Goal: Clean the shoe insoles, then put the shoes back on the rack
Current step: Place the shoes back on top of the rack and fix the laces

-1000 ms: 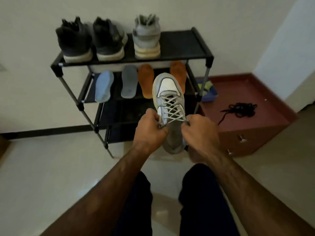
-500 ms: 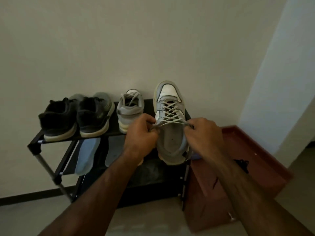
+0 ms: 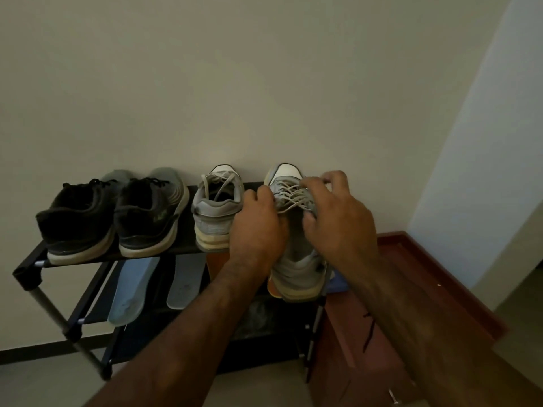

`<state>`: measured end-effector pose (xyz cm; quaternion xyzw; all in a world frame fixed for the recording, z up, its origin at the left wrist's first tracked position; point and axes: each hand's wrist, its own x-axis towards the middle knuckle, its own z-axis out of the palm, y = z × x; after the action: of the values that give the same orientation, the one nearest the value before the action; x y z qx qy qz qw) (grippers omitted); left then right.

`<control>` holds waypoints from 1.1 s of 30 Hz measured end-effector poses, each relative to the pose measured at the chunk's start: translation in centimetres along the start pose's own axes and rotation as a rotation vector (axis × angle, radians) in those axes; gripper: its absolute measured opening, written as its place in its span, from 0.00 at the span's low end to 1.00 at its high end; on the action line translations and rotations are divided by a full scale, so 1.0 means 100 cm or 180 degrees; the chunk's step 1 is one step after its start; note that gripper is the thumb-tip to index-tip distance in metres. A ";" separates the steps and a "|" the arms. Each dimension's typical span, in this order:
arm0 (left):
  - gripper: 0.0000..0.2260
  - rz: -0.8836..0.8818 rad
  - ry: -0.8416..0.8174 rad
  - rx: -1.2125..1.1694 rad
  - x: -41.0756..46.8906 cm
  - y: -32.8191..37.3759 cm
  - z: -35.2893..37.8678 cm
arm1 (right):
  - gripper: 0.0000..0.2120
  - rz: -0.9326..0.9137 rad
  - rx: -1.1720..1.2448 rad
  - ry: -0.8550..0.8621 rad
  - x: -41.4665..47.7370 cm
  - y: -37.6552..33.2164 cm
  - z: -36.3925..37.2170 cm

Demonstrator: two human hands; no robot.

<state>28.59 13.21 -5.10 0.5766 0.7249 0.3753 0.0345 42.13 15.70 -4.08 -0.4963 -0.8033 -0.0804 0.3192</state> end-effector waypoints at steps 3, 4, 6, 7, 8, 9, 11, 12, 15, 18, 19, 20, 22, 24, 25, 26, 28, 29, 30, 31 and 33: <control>0.09 0.0041 0.0048 0.0027 0.002 -0.004 -0.001 | 0.09 -0.0188 -0.0048 -0.0041 0.013 -0.007 0.007; 0.09 0.0078 0.0052 0.0041 0.003 -0.007 -0.001 | 0.08 -0.0155 0.0001 -0.0031 0.015 -0.008 0.010; 0.09 0.0167 0.0056 -0.0006 0.005 -0.010 -0.001 | 0.06 0.0102 0.0244 0.0108 0.017 -0.007 0.014; 0.09 0.0207 0.0056 -0.0033 0.006 -0.011 -0.001 | 0.05 0.0288 0.0374 0.0156 0.017 -0.007 0.016; 0.10 0.0241 0.0060 -0.0027 0.006 -0.012 -0.001 | 0.05 0.0479 0.0478 0.0176 0.018 -0.009 0.018; 0.10 0.0253 0.0070 -0.0010 0.007 -0.013 -0.001 | 0.05 0.0659 0.0510 0.0173 0.020 -0.011 0.020; 0.08 0.0206 0.0111 -0.0038 0.008 -0.016 0.000 | 0.06 0.0784 0.0388 0.0162 0.023 -0.016 0.024; 0.08 0.0154 0.0112 -0.0072 0.009 -0.017 0.000 | 0.07 0.0663 0.0267 0.0151 0.024 -0.018 0.026; 0.06 0.0119 0.0019 -0.0111 0.011 -0.022 0.000 | 0.10 -0.0025 -0.0341 -0.0022 0.025 -0.024 0.029; 0.08 0.0169 0.0044 -0.0152 0.010 -0.027 -0.001 | 0.11 -0.0276 -0.0794 -0.0198 0.032 -0.028 0.029; 0.08 0.0211 0.0083 -0.0196 0.008 -0.027 0.000 | 0.11 -0.0226 -0.0814 -0.0182 0.033 -0.029 0.030; 0.08 0.0249 0.0122 -0.0229 0.007 -0.028 0.001 | 0.11 -0.0148 -0.0783 -0.0159 0.034 -0.030 0.031; 0.08 0.0295 0.0180 -0.0266 0.008 -0.026 0.003 | 0.11 0.0041 -0.0693 -0.0150 0.036 -0.031 0.034; 0.09 0.0304 0.0201 -0.0309 0.009 -0.024 0.003 | 0.12 0.0190 -0.0620 -0.0160 0.041 -0.031 0.036; 0.09 0.0305 0.0189 -0.0337 0.010 -0.022 0.002 | 0.12 0.0255 -0.0569 -0.0165 0.043 -0.030 0.037; 0.09 0.0304 0.0177 -0.0360 0.010 -0.021 0.002 | 0.13 0.0320 -0.0503 -0.0182 0.045 -0.029 0.037; 0.09 0.0327 0.0179 -0.0355 0.008 -0.021 0.002 | 0.12 0.0427 -0.0430 -0.0227 0.048 -0.028 0.038; 0.10 0.0340 0.0163 -0.0321 0.008 -0.021 0.002 | 0.12 0.0437 -0.0453 -0.0262 0.049 -0.027 0.038; 0.10 0.0331 0.0126 -0.0281 0.008 -0.021 0.001 | 0.11 0.0439 -0.0479 -0.0290 0.050 -0.027 0.039; 0.10 0.0302 0.0079 -0.0253 0.010 -0.020 0.001 | 0.11 0.0473 -0.0472 -0.0291 0.051 -0.028 0.038; 0.10 0.0190 0.0027 -0.0269 0.015 -0.019 -0.001 | 0.11 0.0514 -0.0449 -0.0308 0.056 -0.029 0.037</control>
<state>26.48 14.40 -5.57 0.5944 0.6910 0.4088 0.0445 36.39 20.05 -3.09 -0.5840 -0.7675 -0.0866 0.2497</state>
